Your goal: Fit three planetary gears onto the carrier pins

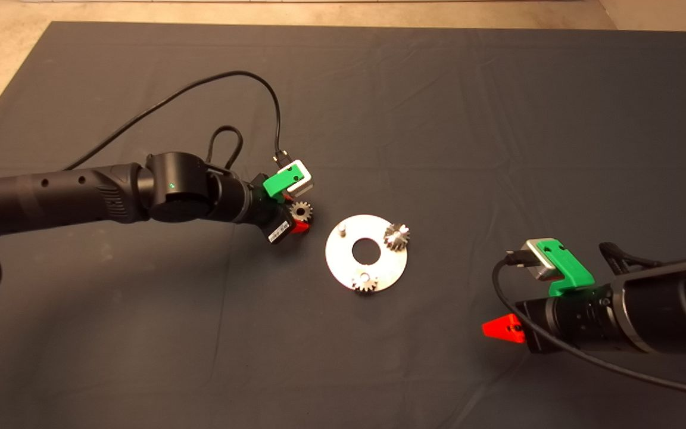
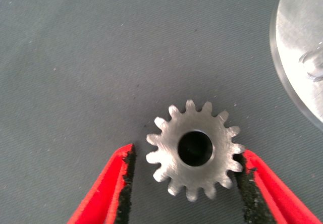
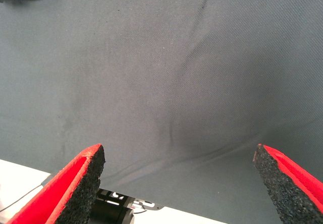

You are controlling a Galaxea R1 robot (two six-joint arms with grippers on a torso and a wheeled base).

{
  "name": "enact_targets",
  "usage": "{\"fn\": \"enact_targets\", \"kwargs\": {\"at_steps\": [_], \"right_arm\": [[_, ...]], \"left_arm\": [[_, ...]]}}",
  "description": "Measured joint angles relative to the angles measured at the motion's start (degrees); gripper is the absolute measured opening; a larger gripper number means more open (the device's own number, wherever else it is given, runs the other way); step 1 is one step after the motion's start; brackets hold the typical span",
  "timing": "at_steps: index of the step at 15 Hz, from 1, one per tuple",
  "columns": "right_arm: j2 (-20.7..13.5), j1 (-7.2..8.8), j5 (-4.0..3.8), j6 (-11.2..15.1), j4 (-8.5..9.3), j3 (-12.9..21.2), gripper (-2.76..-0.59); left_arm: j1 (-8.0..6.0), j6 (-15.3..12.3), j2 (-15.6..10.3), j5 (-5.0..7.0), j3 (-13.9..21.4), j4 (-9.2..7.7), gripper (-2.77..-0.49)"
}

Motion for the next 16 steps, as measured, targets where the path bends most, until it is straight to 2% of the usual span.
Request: {"fn": "enact_targets", "kwargs": {"at_steps": [2, 3, 6, 16], "right_arm": [[0.01, 0.00, 0.00, 0.00, 0.09, 0.00, -1.15], [0.00, 0.00, 0.00, 0.00, 0.18, 0.00, -1.15], [0.02, 0.01, -0.01, 0.00, 0.29, 0.00, -1.15], [0.02, 0.01, 0.00, 0.00, 0.49, 0.00, -1.15]], "left_arm": [[-0.02, 0.00, -0.18, 0.00, 0.00, -0.02, -2.04], [0.00, 0.00, -0.20, 0.00, 0.00, -0.17, -2.14], [-0.01, 0.00, -0.22, 0.00, 0.00, -0.17, -2.25], [-0.02, -0.01, -0.22, -0.02, 0.00, -0.17, -2.41]]}}
